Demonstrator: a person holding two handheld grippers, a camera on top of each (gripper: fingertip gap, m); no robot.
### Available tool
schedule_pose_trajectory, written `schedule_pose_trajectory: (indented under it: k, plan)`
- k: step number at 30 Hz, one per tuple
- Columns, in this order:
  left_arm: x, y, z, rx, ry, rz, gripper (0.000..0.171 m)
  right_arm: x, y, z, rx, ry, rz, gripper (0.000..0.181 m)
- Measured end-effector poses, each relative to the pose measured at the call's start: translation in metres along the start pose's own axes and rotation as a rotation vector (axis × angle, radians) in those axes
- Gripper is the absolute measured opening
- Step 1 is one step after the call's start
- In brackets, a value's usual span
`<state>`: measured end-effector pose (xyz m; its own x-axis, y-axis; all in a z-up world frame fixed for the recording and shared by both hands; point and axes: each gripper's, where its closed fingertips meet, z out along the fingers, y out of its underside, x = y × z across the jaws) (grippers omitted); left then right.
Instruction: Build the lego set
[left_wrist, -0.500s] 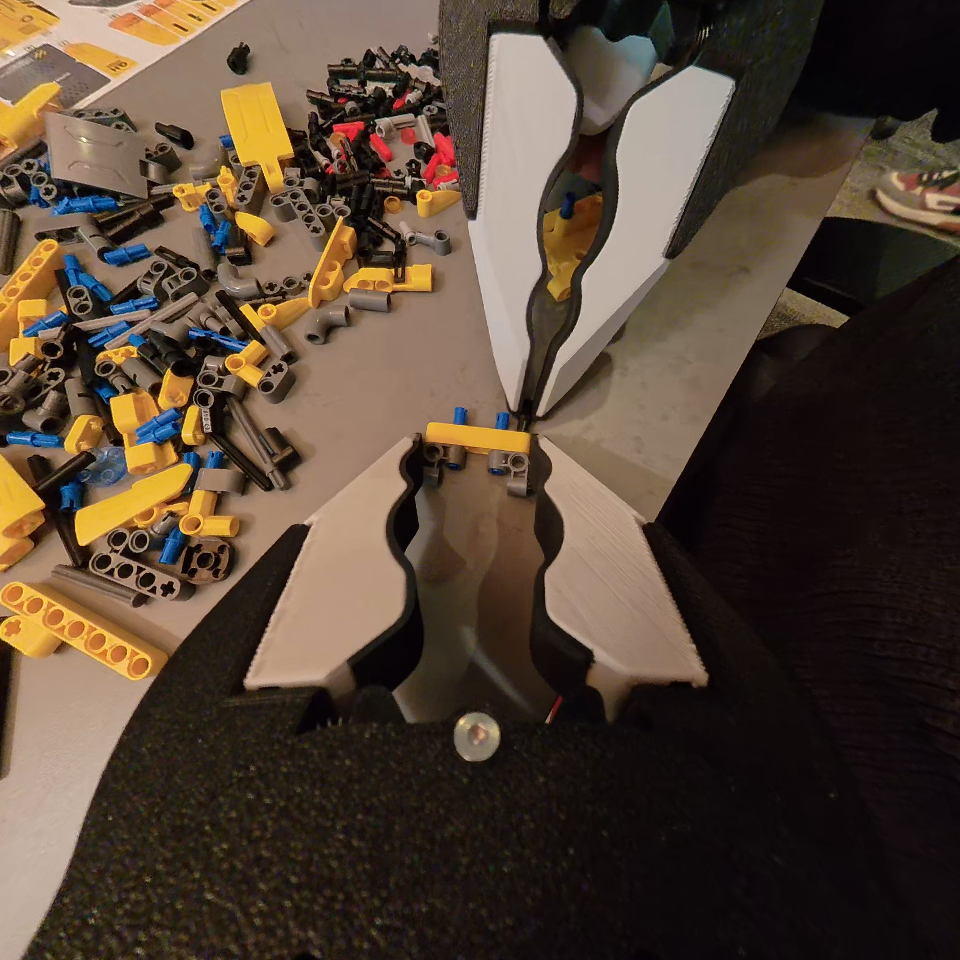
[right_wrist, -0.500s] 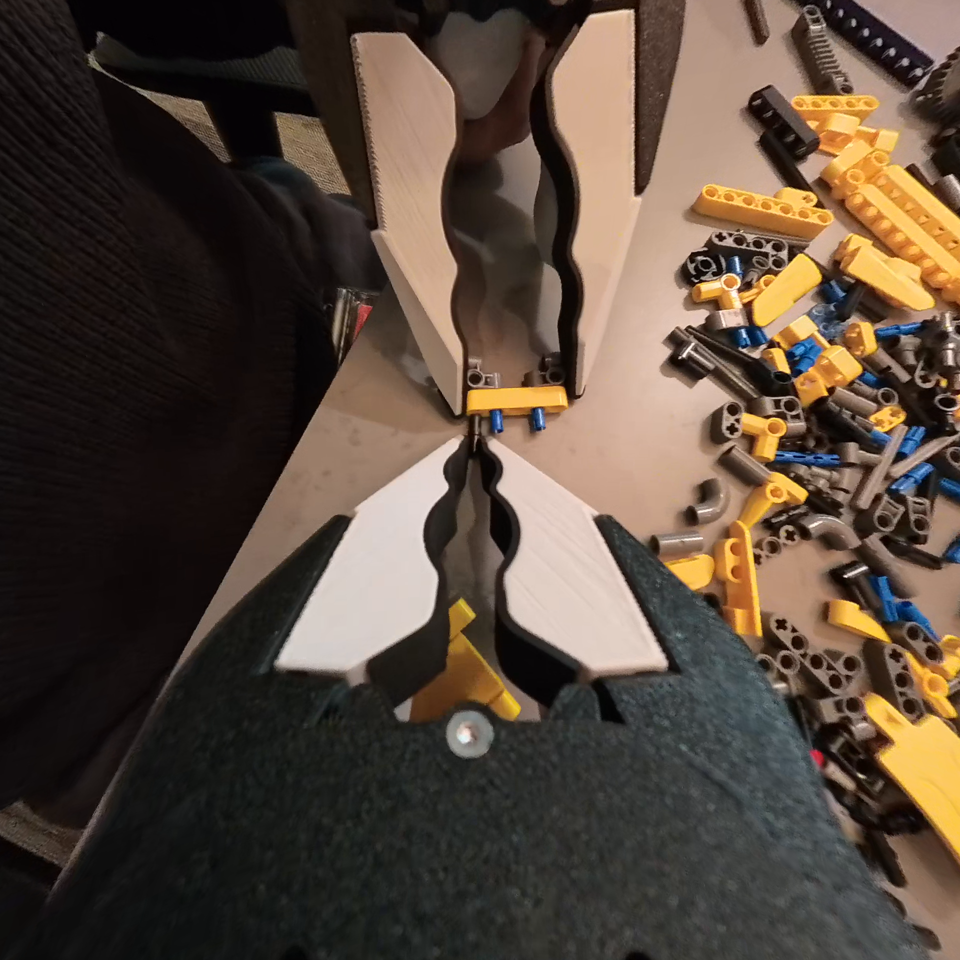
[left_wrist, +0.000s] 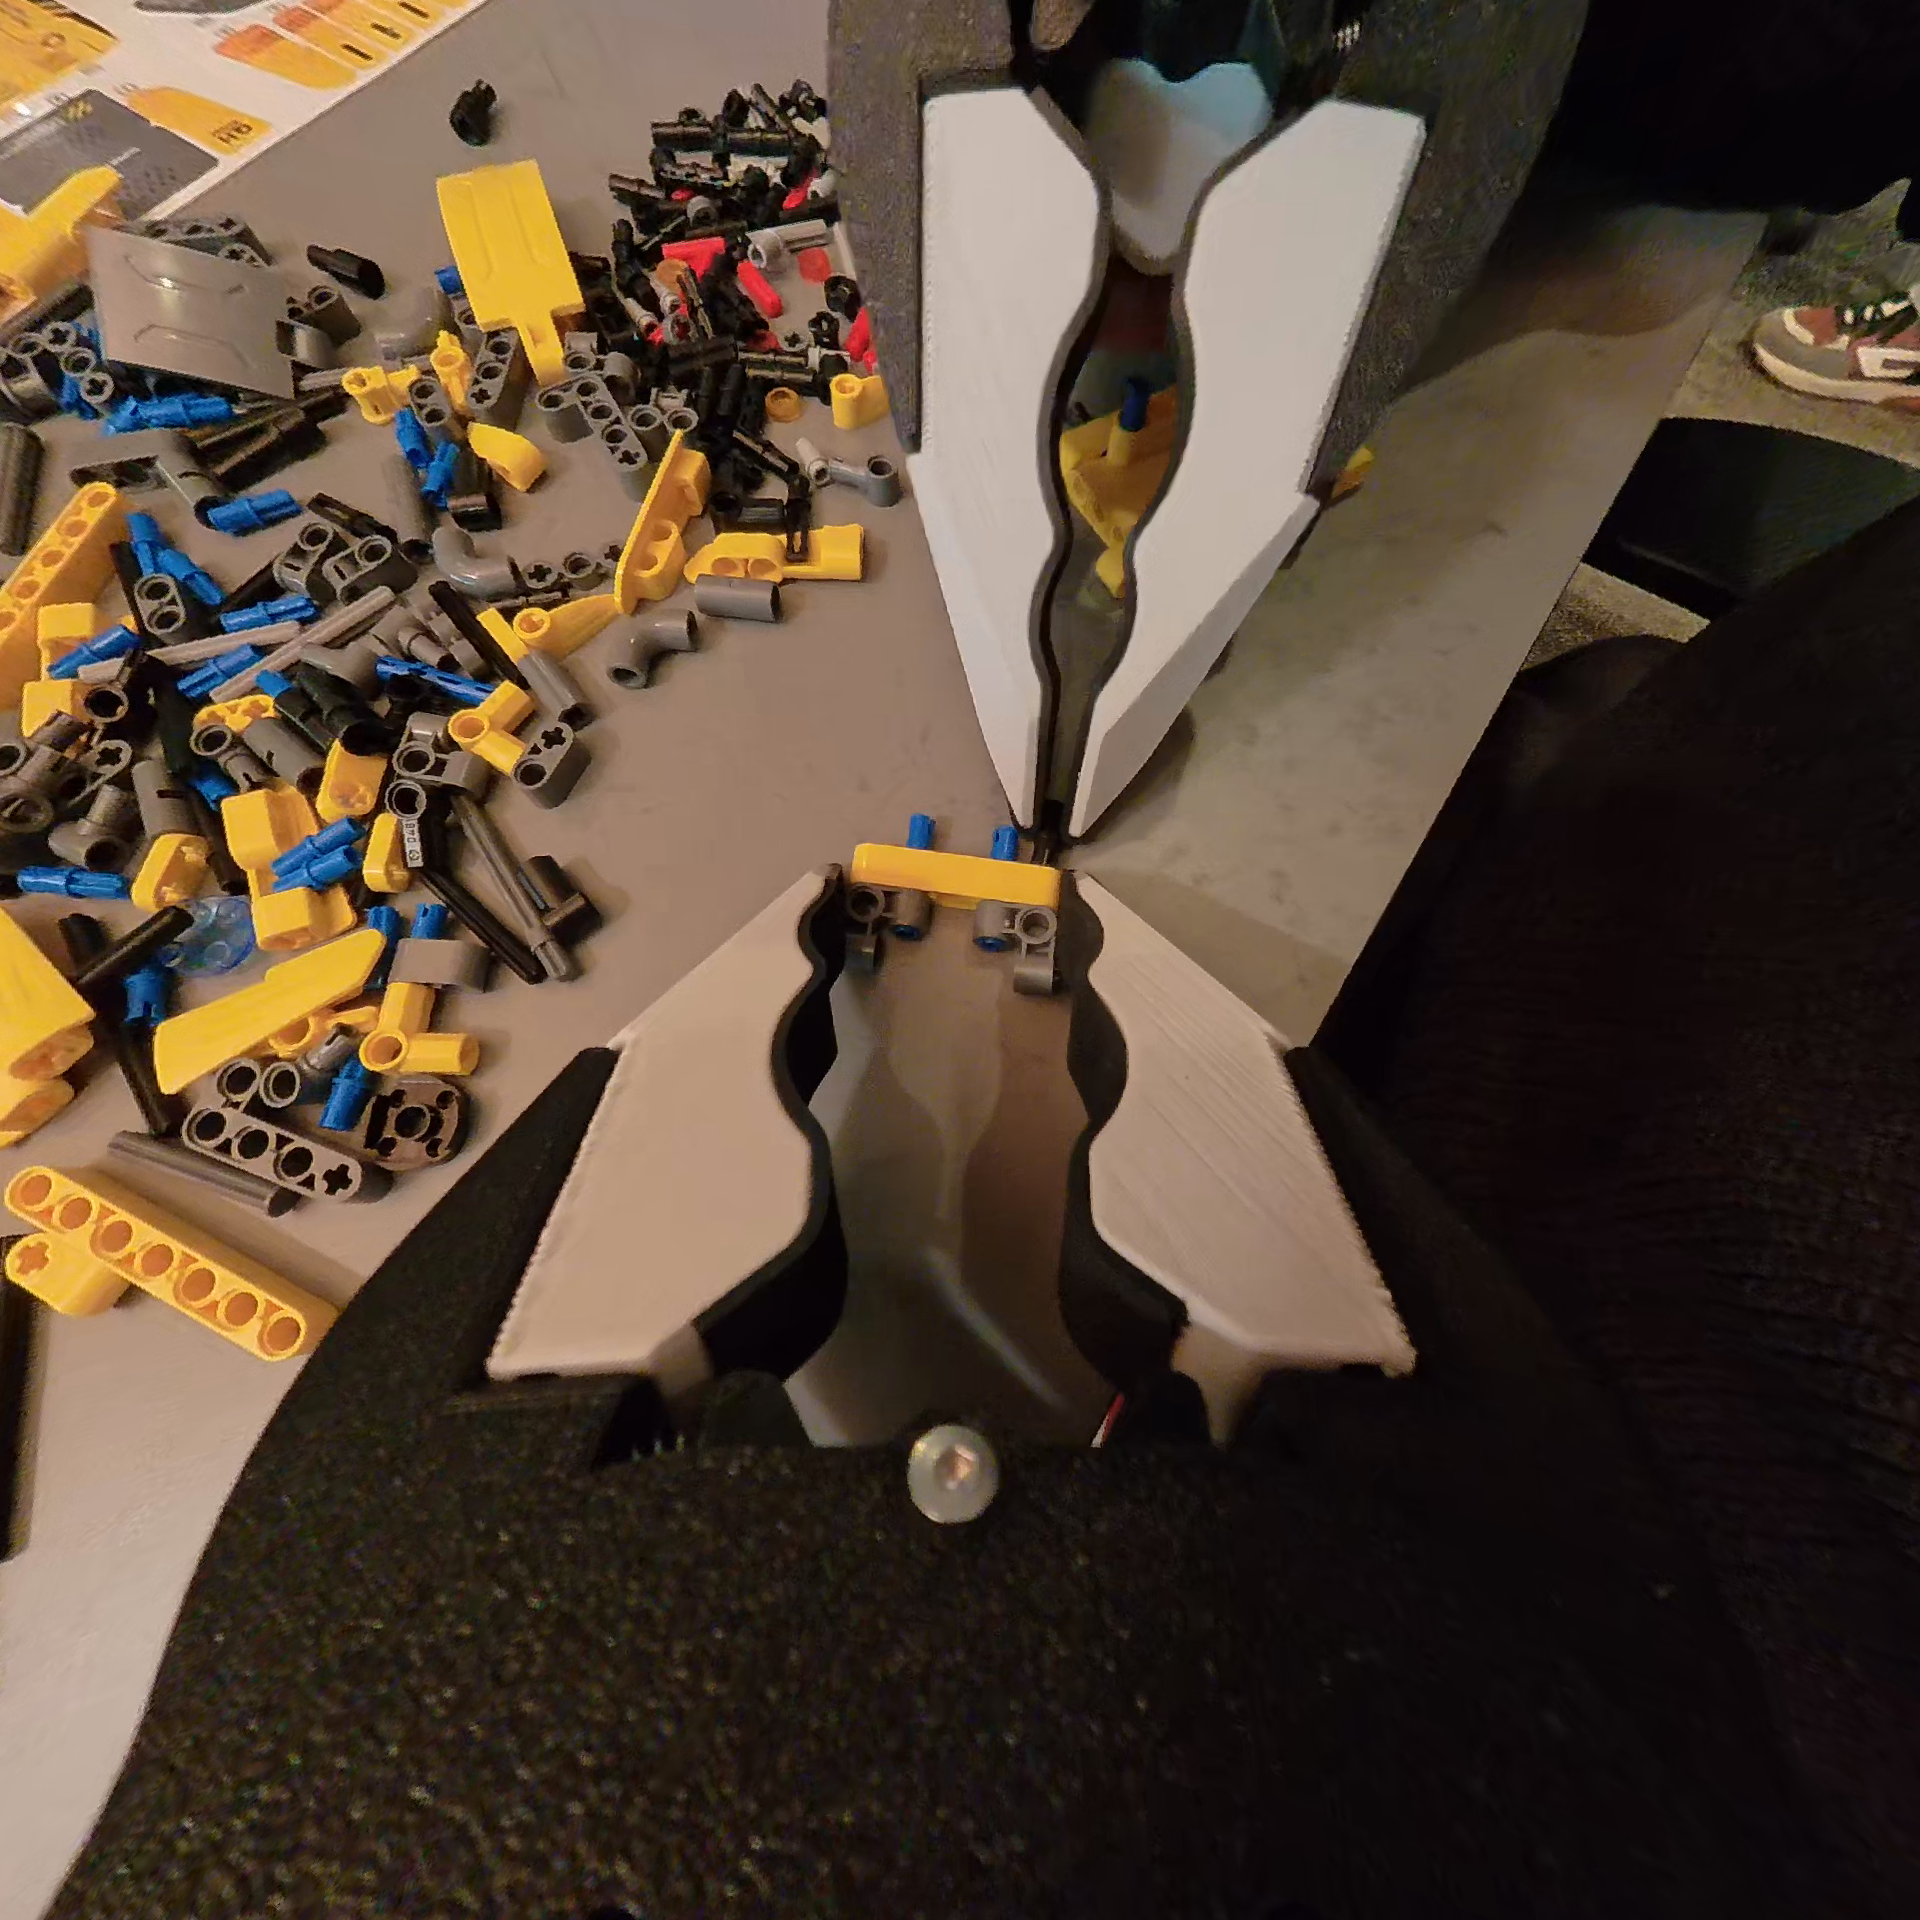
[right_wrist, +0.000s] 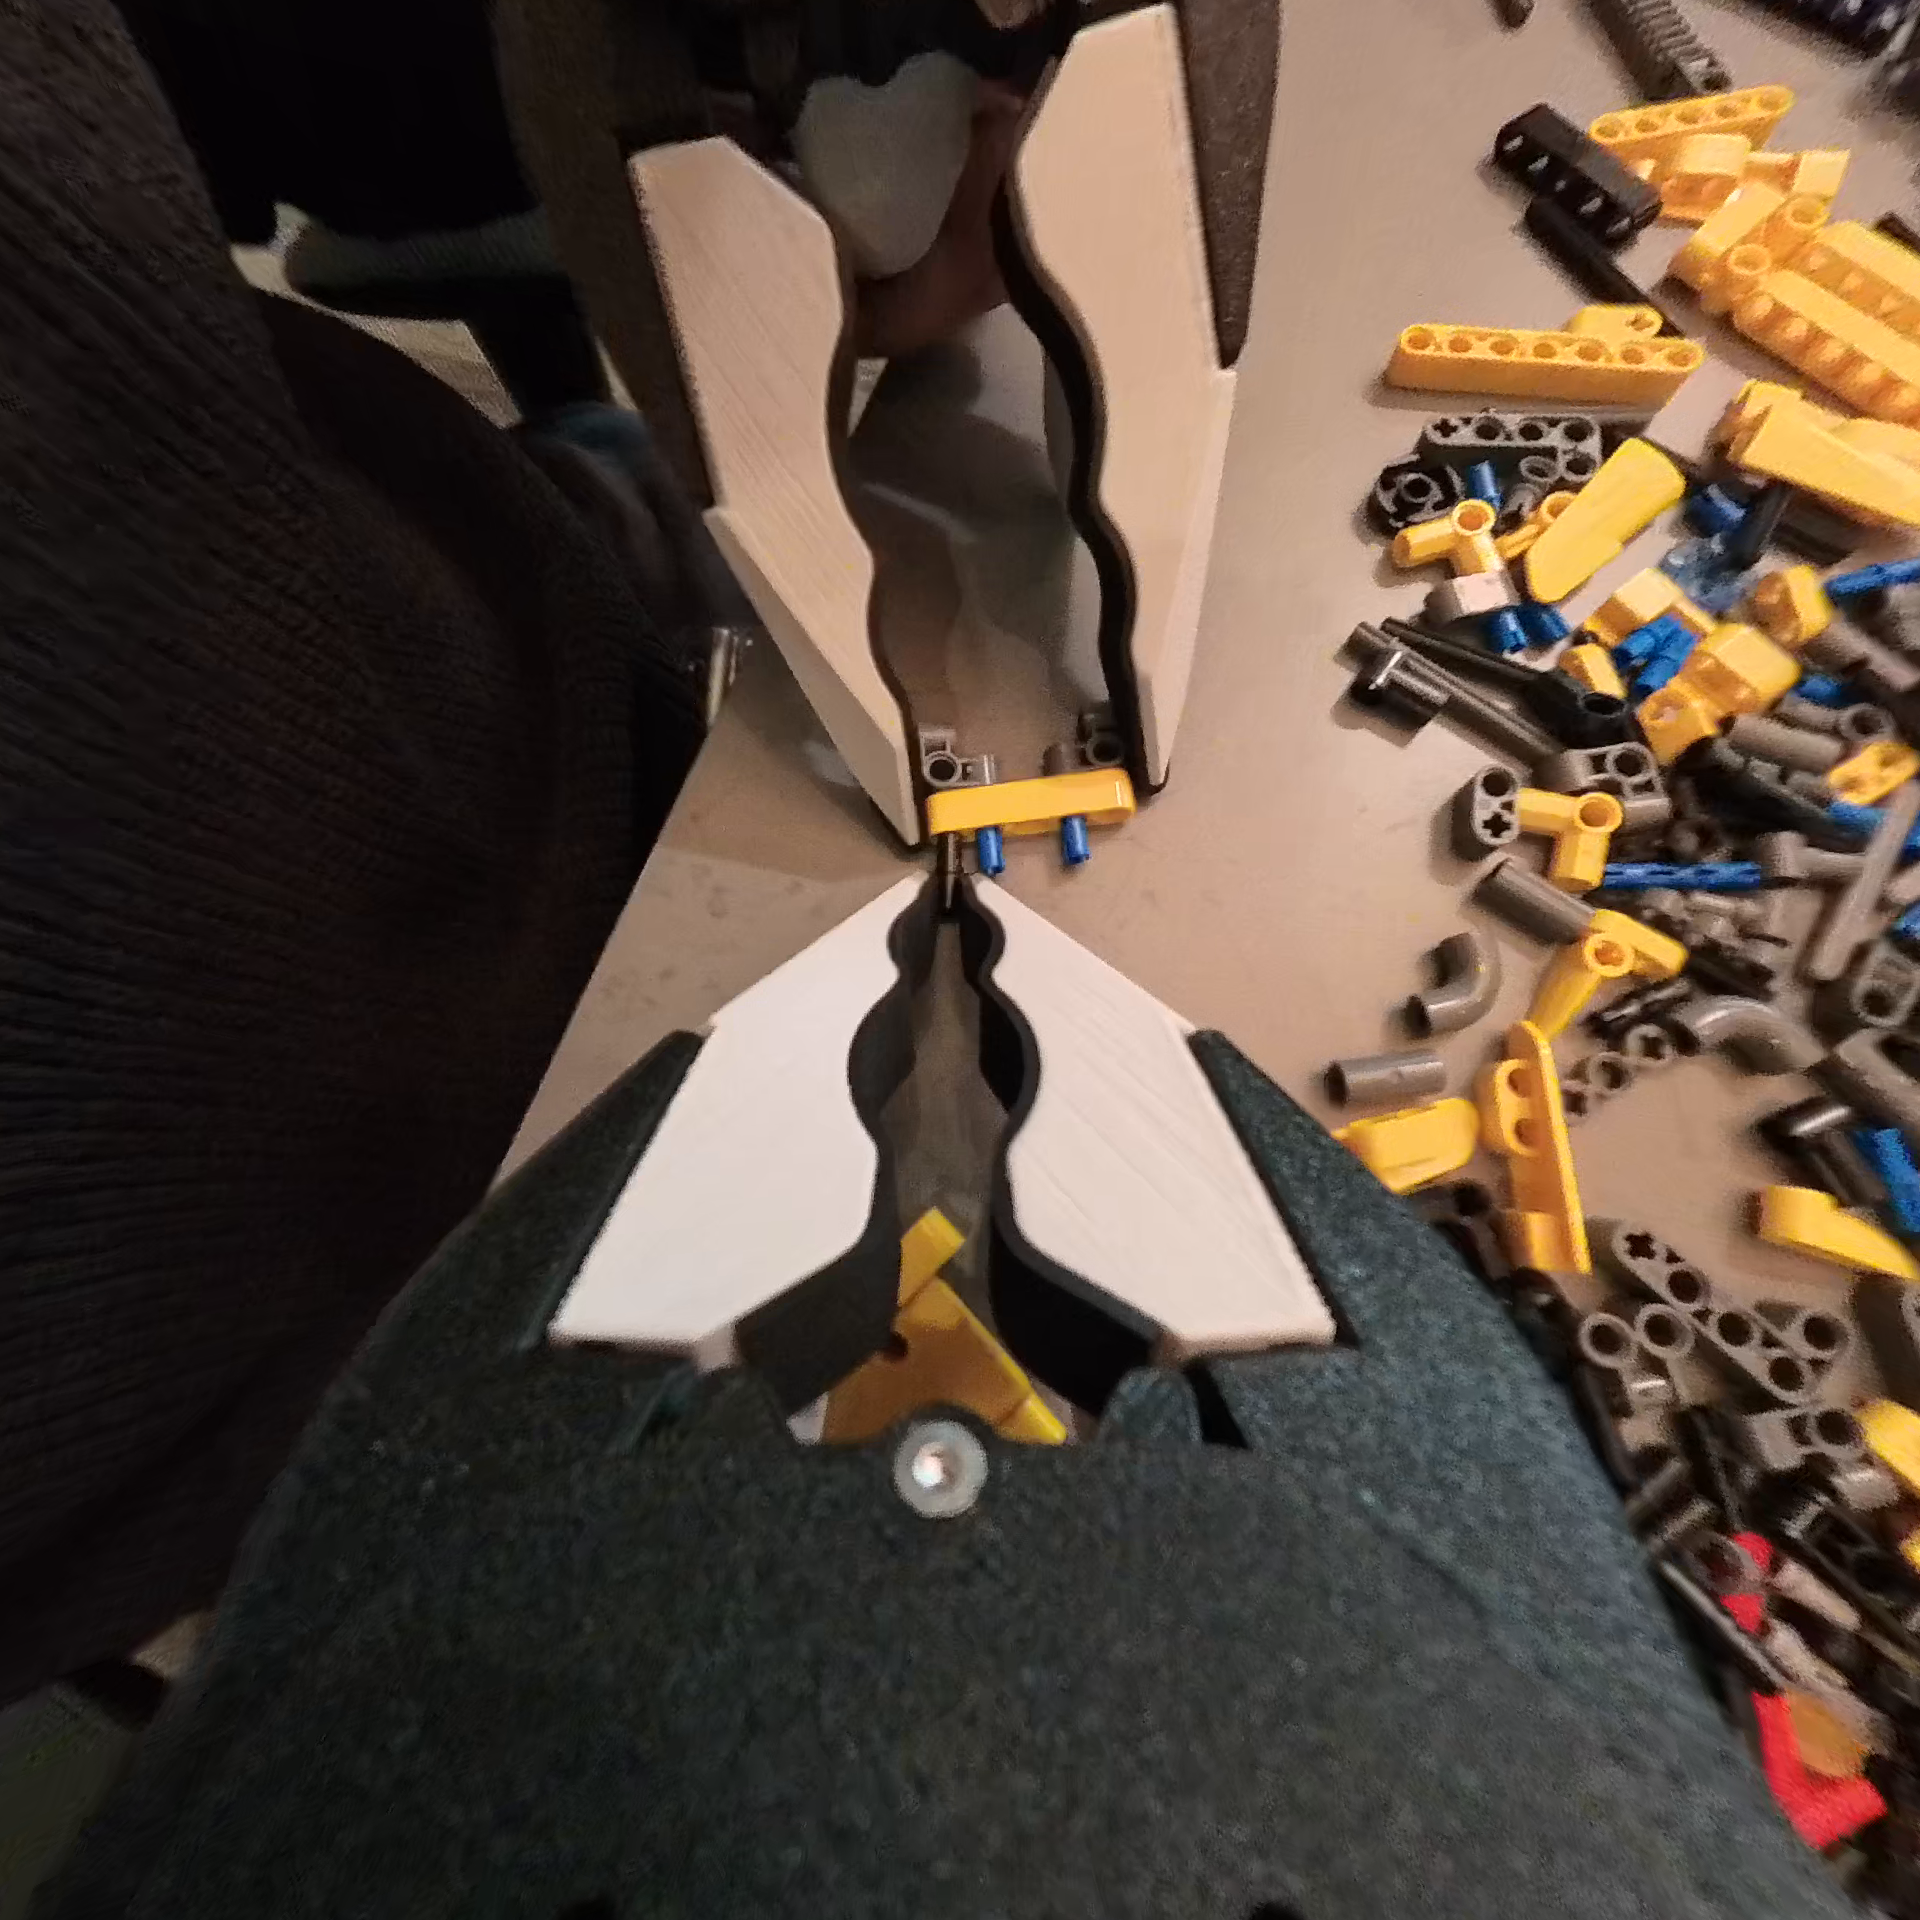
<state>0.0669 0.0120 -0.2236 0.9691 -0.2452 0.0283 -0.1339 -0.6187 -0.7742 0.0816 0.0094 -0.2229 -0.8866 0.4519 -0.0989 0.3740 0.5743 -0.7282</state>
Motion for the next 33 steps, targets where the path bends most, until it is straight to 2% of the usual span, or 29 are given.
schedule_pose_trajectory:
  k: [5, 11, 25, 33]
  plan:
    - [0.0000, 0.0001, 0.0001, 0.000, -0.001, 0.001, 0.040, -0.0001, -0.0007, 0.0001, 0.014, -0.072, 0.133, 0.003]
    - [-0.0001, 0.0000, 0.0001, -0.001, 0.001, -0.002, 0.040, 0.0001, -0.0014, 0.0006, -0.001, -0.079, 0.153, 0.002]
    - [-0.0004, 0.0001, 0.0001, -0.002, 0.001, -0.007, 0.040, 0.0002, -0.0028, 0.0023, -0.044, 0.152, -0.222, 0.001]
    - [-0.0005, 0.0001, 0.0002, -0.004, 0.001, -0.010, 0.040, 0.0005, -0.0034, 0.0022, -0.122, 0.349, -0.533, 0.002]
